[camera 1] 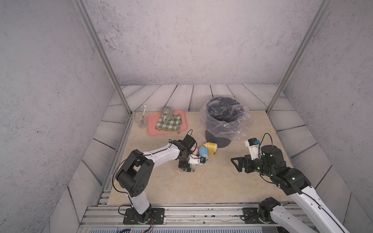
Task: Take out the pencil sharpener tray and clean the shavings
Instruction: Pick up the pencil sharpener from the center of the board.
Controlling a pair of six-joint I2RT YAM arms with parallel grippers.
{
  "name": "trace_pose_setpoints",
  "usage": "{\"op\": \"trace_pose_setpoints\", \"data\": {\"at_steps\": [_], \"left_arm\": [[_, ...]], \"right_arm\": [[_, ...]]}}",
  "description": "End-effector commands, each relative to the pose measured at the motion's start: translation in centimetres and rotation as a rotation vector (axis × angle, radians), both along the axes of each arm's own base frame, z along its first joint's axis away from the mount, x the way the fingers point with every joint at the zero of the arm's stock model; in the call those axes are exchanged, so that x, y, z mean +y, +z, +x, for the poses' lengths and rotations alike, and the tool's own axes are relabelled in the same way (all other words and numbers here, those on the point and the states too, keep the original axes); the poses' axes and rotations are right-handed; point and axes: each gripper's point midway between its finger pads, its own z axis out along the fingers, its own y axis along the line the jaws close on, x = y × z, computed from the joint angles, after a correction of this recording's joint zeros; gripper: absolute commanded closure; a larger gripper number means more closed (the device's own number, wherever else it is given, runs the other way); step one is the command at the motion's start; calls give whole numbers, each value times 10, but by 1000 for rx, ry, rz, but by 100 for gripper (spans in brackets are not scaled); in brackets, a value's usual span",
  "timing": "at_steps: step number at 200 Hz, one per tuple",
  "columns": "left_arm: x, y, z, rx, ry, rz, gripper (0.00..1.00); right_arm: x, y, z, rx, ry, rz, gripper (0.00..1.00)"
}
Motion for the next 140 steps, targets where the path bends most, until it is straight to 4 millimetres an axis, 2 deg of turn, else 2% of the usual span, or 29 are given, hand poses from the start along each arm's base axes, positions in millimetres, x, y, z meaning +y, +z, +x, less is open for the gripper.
{"op": "trace_pose_setpoints", "data": {"at_steps": [1, 31, 54, 101, 122, 140], "left_arm": [[-6, 9, 2, -25, -22, -3, 15], [-8, 8, -1, -17, -35, 20, 25], [-9, 7, -1, -11, -43, 30, 52], [-7, 1, -9, 13, -54, 47, 99], [-5, 1, -14, 25, -60, 58, 100], [-2, 8, -19, 38, -64, 65, 100]], "right_arm": [[2, -5, -2, 14, 17, -4, 3], [3, -6, -2, 17, 18, -5, 3], [3, -7, -1, 21, 19, -6, 3], [-3, -12, 2, 35, -37, -8, 3], [-5, -13, 4, 30, -65, 1, 5], [0, -10, 3, 30, -30, 12, 5]]}}
